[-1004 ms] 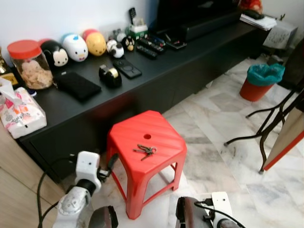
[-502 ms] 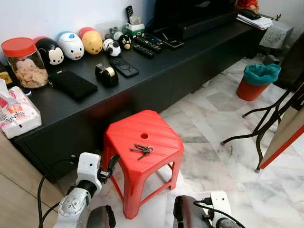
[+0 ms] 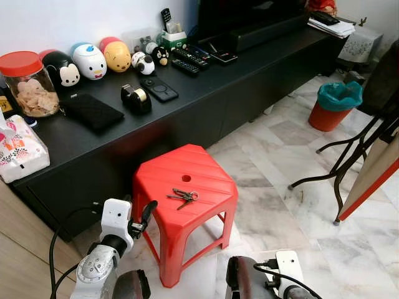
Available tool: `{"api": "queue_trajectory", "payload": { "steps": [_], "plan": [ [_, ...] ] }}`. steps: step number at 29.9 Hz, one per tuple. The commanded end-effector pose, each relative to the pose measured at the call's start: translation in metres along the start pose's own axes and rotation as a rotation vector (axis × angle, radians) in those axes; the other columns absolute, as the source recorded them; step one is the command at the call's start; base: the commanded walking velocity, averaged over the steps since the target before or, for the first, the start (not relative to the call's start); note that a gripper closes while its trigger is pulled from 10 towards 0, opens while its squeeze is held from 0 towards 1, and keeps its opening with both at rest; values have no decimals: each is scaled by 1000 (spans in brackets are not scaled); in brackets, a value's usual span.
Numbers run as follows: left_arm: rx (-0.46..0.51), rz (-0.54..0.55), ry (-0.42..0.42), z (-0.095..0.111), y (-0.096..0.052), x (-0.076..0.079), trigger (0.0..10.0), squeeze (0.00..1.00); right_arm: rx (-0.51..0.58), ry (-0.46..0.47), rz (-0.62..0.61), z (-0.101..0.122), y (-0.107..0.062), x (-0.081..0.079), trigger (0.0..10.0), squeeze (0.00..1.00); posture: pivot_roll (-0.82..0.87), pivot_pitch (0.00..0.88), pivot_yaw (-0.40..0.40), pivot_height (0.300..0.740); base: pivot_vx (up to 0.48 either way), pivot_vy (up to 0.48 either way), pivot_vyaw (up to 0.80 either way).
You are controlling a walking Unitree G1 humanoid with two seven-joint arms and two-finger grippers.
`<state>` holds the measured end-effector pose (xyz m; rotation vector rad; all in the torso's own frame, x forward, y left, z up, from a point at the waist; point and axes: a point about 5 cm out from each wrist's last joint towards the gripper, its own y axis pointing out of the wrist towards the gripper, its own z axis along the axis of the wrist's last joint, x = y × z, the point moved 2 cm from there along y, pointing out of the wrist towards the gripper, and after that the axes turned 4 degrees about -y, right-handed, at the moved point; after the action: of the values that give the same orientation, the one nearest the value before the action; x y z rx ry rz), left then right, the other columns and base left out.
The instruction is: Hang keys on a hook
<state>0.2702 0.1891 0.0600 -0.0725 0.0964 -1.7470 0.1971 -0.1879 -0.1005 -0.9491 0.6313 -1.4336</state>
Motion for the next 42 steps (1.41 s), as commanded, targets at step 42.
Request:
{"api": "queue_trajectory", "payload": {
  "steps": [42],
  "plan": [
    [32, -24, 15, 9, 6, 5, 10000, 0, -98, -15, 7, -28, -3, 0, 10000, 0, 69, 45, -99, 567, 115, 0, 93]
  ]
}}
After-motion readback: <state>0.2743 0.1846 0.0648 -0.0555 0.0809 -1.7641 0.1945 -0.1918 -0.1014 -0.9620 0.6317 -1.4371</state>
